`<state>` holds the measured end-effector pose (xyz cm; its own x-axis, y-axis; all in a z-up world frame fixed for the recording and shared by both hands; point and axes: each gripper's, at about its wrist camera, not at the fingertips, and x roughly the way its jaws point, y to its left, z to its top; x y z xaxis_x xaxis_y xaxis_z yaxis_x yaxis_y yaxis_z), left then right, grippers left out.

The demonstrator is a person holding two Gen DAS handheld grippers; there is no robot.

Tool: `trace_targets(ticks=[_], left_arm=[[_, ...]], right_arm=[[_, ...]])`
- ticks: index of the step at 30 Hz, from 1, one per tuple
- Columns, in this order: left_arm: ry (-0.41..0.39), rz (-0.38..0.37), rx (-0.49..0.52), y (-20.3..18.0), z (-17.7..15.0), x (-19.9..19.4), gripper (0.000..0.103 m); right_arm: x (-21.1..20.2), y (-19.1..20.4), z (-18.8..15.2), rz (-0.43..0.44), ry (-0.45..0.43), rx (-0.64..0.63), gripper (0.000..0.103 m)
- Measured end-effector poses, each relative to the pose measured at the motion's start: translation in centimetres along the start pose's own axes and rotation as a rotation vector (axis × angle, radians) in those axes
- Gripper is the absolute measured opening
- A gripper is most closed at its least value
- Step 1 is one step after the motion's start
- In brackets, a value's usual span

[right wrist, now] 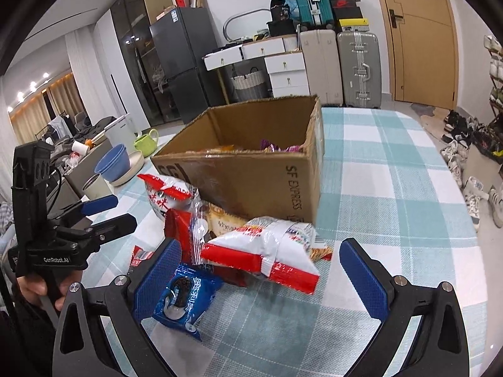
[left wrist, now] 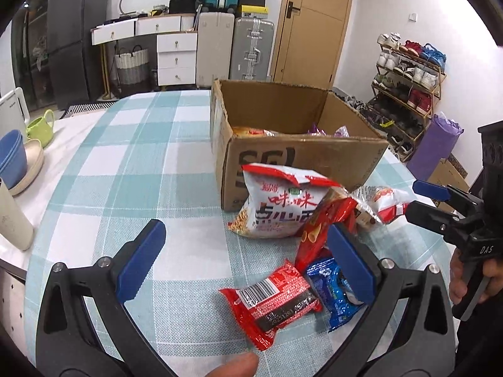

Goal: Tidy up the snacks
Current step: 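Move both tools back toward the remaining snack pile, then grasp the red wafer pack with the left tool while the right tool grasps the white-red chips bag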

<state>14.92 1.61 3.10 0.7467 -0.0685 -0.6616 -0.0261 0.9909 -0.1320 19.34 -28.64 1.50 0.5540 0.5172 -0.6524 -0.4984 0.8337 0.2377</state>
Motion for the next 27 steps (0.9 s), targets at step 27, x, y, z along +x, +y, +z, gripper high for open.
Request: trace_targets(ticks=[27], left_arm=[[0.207, -0.058, 0.139, -2.6, -2.8, 5.4, 0.102]], right_arm=[[4.9, -0.1, -1.6, -0.022, 0.174, 0.057, 0.102]])
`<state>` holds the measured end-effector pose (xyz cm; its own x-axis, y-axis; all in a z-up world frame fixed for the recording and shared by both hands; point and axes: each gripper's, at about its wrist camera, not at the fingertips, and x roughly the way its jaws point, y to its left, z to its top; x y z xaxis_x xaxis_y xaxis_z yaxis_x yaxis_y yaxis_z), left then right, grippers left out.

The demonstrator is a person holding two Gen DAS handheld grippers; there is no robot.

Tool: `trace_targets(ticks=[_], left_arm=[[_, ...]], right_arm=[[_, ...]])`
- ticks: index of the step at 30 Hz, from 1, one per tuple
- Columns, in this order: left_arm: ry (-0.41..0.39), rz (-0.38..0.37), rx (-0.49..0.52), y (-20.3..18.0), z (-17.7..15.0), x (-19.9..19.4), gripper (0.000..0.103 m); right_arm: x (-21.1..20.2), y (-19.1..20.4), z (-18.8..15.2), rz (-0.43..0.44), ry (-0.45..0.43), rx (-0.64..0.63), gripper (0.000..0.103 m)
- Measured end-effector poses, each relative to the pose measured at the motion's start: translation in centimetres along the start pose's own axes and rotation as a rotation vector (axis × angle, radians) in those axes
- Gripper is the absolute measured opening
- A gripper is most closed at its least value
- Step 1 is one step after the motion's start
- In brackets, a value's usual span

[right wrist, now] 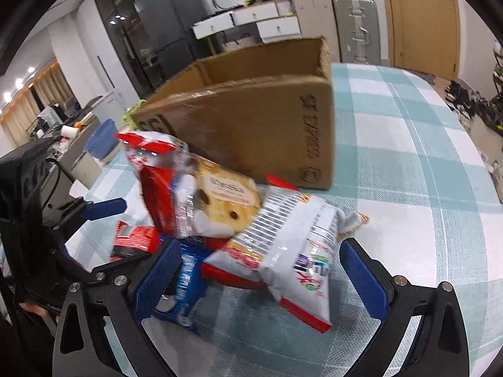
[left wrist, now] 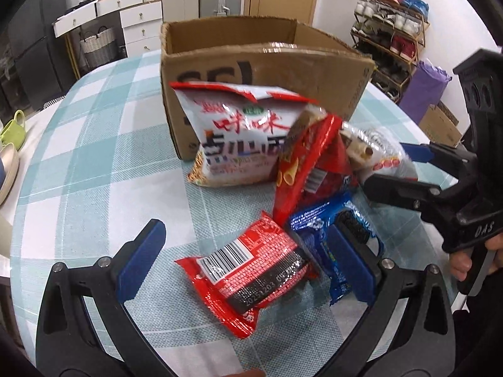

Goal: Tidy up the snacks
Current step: 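Grasp the red wafer pack with the left tool while the right tool grasps the white-red chips bag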

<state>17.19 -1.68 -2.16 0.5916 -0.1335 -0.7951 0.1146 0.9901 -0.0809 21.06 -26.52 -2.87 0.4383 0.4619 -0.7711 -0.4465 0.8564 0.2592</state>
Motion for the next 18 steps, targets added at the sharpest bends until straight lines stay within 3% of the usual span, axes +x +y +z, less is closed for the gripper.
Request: trace_targets(ticks=[6, 18], left_arm=[[0.023, -0.02, -0.005, 0.5, -0.2, 0.8, 0.102], [0.124, -0.013, -0.004, 3.2, -0.7, 1.6, 0.102]], right_arm=[[-0.1, -1.6, 0.2, 0.023, -0.016, 0.065, 0.102], [0.1, -2.6, 0.2, -0.033, 0.006, 0.064, 0.102]])
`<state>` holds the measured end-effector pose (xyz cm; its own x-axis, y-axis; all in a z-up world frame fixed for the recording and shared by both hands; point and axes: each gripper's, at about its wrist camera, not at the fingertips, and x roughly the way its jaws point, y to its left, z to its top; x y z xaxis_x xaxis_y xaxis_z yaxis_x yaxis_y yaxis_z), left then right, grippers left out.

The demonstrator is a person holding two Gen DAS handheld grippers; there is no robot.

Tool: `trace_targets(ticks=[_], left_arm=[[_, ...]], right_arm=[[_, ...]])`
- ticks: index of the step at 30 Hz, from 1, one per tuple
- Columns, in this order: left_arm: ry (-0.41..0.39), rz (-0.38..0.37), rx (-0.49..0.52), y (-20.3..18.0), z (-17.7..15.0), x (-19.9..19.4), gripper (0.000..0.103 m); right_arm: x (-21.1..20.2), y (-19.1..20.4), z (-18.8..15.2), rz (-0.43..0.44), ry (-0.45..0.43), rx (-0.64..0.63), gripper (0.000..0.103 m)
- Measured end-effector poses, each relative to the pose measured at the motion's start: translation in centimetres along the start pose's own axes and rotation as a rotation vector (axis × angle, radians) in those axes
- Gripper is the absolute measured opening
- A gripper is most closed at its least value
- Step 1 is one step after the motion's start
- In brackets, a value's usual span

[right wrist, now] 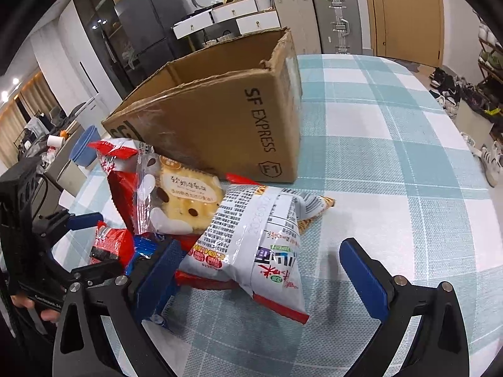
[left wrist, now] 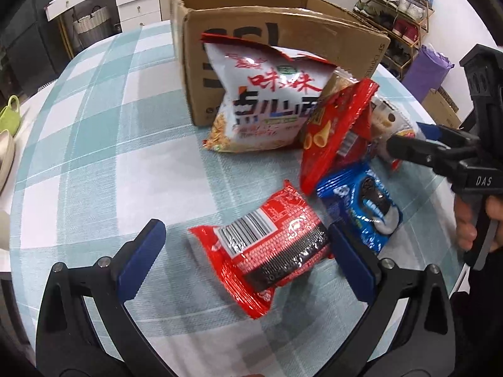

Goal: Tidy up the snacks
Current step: 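Grasp the red wafer pack with the left tool while the right tool grasps the white-red chips bag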

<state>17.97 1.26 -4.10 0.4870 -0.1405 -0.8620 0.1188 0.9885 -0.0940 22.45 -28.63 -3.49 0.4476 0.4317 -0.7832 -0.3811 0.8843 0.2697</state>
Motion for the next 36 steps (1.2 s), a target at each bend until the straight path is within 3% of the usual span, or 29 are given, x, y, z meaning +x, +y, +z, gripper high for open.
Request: trace_targets(ticks=[3, 8, 15, 22, 30, 32, 34, 36], left_arm=[[0.029, 0.002, 0.012, 0.0, -0.2, 0.0, 0.102], [0.071, 0.02, 0.063, -0.9, -0.6, 0.5, 0.102], [0.062, 0.031, 0.087, -1.3, -0.9, 0.4, 0.091], [0.053, 0.021, 0.079, -1.4, -0.9, -0.2, 0.088], [0.043, -0.025, 0.062, -1.1, -1.0, -0.5, 0.088], [0.032, -0.018, 0.053, -0.9, -0.9, -0.5, 0.081], [0.016, -0.017, 0.053, -0.8, -0.9, -0.7, 0.062], [-0.001, -0.027, 0.067, -0.8, -0.9, -1.0, 0.052]], right_arm=[[0.3, 0.0, -0.2, 0.002, 0.002, 0.008, 0.102], [0.3, 0.2, -0.4, 0.015, -0.003, -0.007, 0.09], [0.0, 0.6, -0.6, 0.067, -0.004, -0.024, 0.07], [-0.5, 1.0, -0.7, 0.058, -0.026, -0.05, 0.057], [-1.3, 0.3, -0.5, 0.04, -0.06, -0.034, 0.053], [-1.3, 0.2, -0.5, 0.039, -0.059, -0.034, 0.053], [-1.4, 0.1, -0.5, 0.042, -0.063, -0.031, 0.053], [-1.5, 0.1, -0.5, 0.042, -0.069, -0.034, 0.053]])
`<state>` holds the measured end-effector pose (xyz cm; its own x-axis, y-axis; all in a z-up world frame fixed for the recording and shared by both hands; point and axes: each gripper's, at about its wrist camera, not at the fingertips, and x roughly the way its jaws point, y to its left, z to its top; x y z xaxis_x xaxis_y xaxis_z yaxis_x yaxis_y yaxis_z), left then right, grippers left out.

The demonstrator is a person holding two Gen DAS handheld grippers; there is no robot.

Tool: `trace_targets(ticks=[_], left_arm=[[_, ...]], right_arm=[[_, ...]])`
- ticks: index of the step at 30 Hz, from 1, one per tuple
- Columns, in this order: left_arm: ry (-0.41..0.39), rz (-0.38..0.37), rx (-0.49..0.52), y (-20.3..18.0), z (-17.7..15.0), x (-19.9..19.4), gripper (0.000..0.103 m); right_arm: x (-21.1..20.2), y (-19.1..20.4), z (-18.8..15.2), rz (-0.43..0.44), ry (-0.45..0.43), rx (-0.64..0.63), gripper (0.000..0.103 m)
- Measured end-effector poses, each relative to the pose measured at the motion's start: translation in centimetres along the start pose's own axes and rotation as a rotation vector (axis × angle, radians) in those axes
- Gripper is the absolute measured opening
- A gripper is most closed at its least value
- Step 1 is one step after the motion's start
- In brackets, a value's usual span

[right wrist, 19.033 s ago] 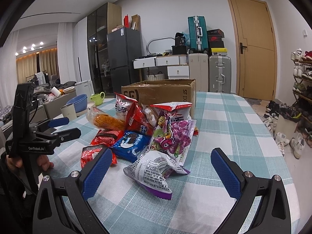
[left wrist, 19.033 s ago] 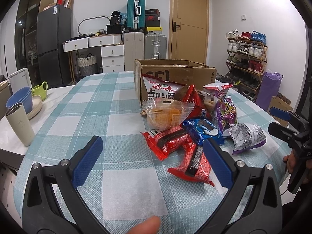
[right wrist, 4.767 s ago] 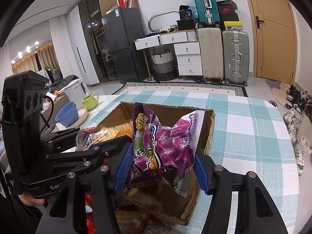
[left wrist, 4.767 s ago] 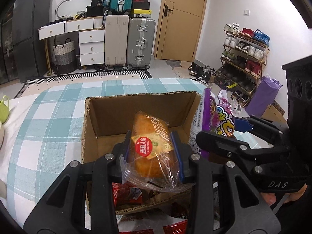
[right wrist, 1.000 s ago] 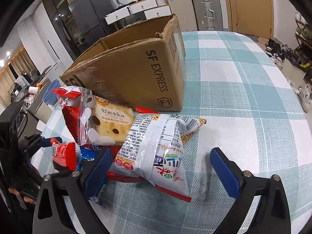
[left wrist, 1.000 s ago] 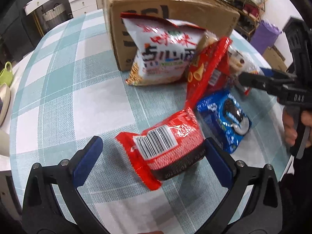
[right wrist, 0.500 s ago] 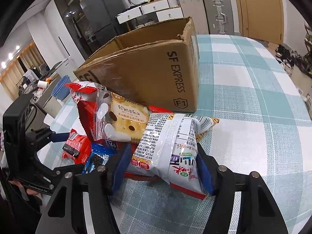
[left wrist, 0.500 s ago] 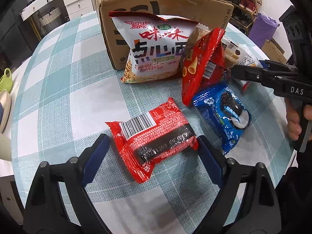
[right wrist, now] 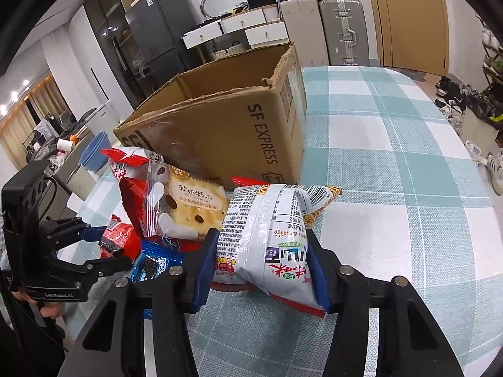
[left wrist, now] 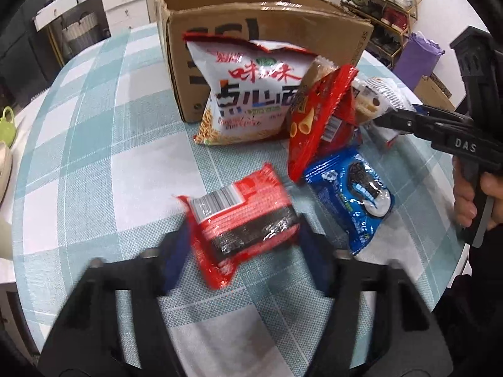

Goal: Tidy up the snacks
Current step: 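Grasp the red wafer pack with the left tool while the right tool grasps the white-red chips bag, then lift both held packets and carry them over the cardboard box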

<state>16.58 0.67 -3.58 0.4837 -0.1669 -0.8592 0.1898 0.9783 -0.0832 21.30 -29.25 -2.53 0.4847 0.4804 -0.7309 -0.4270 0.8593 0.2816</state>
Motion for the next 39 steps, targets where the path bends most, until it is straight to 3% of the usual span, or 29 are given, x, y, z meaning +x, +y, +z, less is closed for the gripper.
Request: trace_targets(ticks=[11, 31, 39], left_arm=[[-0.116, 0.02, 0.0, 0.7, 0.4, -2.7, 0.05], [-0.355, 0.069, -0.123, 2.8, 1.9, -9.5, 0.05], [-0.393, 0.088, -0.116, 2.0, 2.8, -10.7, 0.05]], right_arm=[[-1.9, 0.1, 0.4, 0.019, -0.085, 0.004, 0.053], [-6.6, 1.7, 1.3, 0.027, -0.225, -0.023, 0.053], [-7.8, 3.3, 2.0, 0.041, -0.241, -0.052, 0.053]])
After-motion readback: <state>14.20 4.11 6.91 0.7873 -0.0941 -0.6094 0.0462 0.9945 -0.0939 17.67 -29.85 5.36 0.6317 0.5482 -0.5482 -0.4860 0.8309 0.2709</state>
